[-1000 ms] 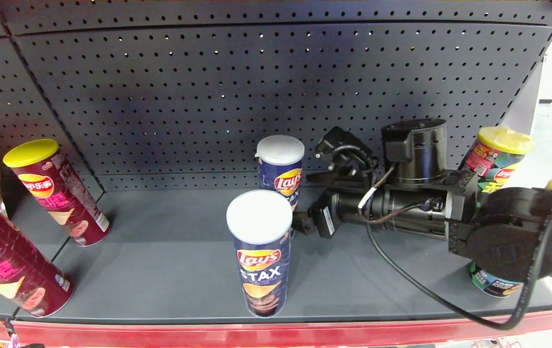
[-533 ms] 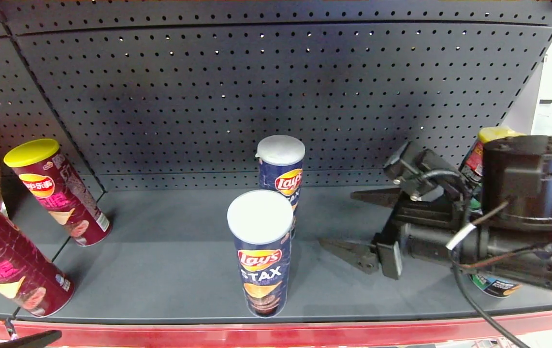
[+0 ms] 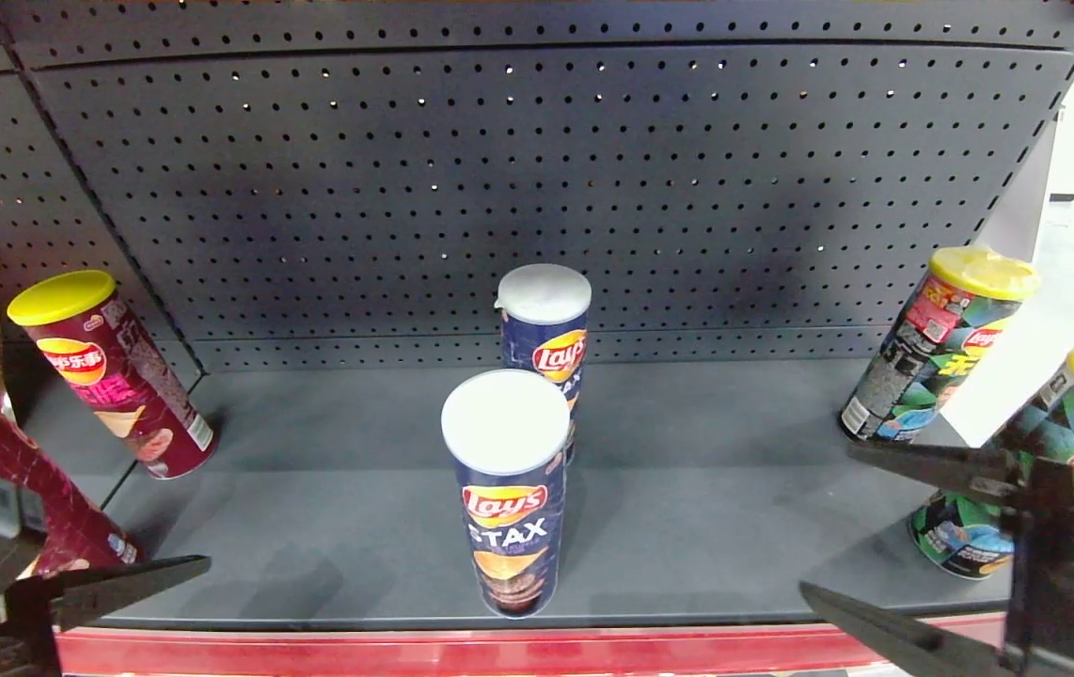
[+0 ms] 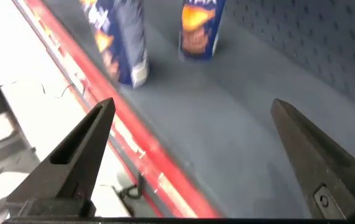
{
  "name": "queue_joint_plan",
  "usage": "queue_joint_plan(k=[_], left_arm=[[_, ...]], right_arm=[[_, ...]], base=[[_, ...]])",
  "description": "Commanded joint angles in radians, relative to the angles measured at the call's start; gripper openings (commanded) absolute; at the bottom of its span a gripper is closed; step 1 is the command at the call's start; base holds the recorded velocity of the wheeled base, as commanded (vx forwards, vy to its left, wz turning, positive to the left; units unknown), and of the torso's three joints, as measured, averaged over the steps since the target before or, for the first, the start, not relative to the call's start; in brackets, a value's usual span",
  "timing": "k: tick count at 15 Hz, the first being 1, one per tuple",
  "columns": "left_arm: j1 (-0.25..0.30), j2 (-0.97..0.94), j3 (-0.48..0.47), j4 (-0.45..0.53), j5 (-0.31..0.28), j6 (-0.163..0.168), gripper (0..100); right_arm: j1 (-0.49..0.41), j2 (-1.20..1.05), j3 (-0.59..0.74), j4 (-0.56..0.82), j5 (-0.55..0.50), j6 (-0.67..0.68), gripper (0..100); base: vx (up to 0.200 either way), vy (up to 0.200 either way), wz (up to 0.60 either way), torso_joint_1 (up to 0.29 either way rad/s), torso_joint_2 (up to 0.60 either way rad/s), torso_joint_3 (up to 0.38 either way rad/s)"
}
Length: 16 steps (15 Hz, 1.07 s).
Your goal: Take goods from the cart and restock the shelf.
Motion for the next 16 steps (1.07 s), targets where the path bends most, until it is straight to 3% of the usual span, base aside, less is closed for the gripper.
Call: queue_joint_plan(k=[1,4,7,9,12,16], left_arm=[[-0.002,0.171,-0.005,-0.062,-0.013,0.005,100],[-0.005,0.256,-0.011,-0.082,-0.014,0.008,100],[-0.005,0.347,-0.018,-0.082,-0.013,0.07,100],[-0.011,0.41,-0.039,-0.084,-0.014,0.083,100],[-0.011,0.499,-0.105,-0.084,-0.014,0.108,100],[-0.014,0.588,-0.188,-0.082,-0.014,0.109,100]], right_arm=[[-0.012,-0.318,0.081,0.177,-0.004,0.0,100],[-0.118,-0.524,0.08,0.331,-0.051,0.017,100],[-0.317,-0.616,0.075,0.368,-0.076,0.126,100],[-0.375,-0.638,0.081,0.368,-0.074,0.148,100],[-0.389,-0.653,0.086,0.369,-0.08,0.177,100],[-0.431,-0.67,0.103,0.371,-0.08,0.183,100]], base=[[0.0,0.0,0.0,0.0,0.0,0.0],[0.0,0.0,0.0,0.0,0.0,0.0],[0.0,0.0,0.0,0.0,0.0,0.0],[0.0,0.0,0.0,0.0,0.0,0.0],[0.0,0.0,0.0,0.0,0.0,0.0],[0.0,0.0,0.0,0.0,0.0,0.0]])
